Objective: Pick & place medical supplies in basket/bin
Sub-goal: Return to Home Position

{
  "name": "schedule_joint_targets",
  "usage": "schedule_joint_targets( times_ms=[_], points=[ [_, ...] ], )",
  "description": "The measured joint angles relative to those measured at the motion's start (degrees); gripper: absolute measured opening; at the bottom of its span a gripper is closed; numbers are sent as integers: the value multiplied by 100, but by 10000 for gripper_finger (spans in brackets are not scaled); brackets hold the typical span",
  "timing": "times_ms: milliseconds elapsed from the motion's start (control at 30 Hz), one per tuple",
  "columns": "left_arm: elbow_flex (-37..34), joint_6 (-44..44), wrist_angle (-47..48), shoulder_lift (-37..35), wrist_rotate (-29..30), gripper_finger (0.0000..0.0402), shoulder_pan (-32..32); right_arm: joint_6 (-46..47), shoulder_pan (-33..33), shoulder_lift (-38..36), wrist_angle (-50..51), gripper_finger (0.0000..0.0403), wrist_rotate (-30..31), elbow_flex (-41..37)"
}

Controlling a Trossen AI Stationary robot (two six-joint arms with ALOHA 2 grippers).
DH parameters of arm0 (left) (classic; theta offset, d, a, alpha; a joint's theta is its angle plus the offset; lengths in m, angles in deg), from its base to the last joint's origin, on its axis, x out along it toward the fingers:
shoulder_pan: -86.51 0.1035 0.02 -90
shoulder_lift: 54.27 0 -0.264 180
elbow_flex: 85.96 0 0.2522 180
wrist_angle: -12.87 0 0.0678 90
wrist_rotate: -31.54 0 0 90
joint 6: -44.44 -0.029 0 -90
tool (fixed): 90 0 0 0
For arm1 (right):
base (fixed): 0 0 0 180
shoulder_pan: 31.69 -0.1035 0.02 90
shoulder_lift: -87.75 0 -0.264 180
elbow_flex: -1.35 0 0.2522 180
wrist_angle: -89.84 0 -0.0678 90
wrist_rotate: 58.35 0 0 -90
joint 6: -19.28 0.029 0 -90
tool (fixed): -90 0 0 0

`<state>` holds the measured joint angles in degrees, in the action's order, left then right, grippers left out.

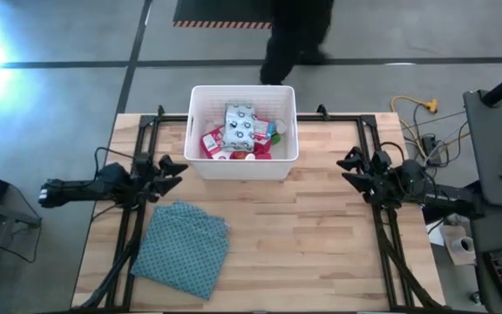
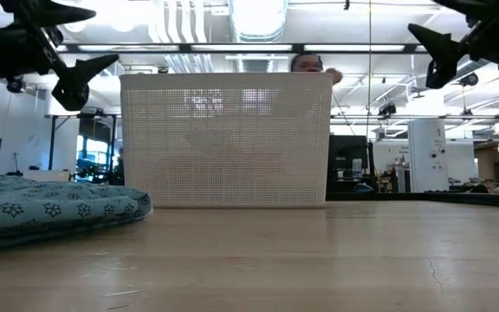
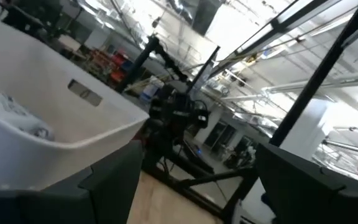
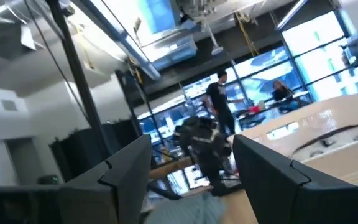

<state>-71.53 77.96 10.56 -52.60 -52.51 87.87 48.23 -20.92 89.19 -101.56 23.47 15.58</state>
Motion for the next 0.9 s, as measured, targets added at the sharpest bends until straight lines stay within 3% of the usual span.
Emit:
schedule_joint_targets(
  times_ms=[233,900],
  points=[
    [-6,17,234,4,18,293,320,-320,5,-122,271,219,-43,4],
    [-3,-16,276,581,22,293,320,-303,1,205,389,219,69,6]
  ],
)
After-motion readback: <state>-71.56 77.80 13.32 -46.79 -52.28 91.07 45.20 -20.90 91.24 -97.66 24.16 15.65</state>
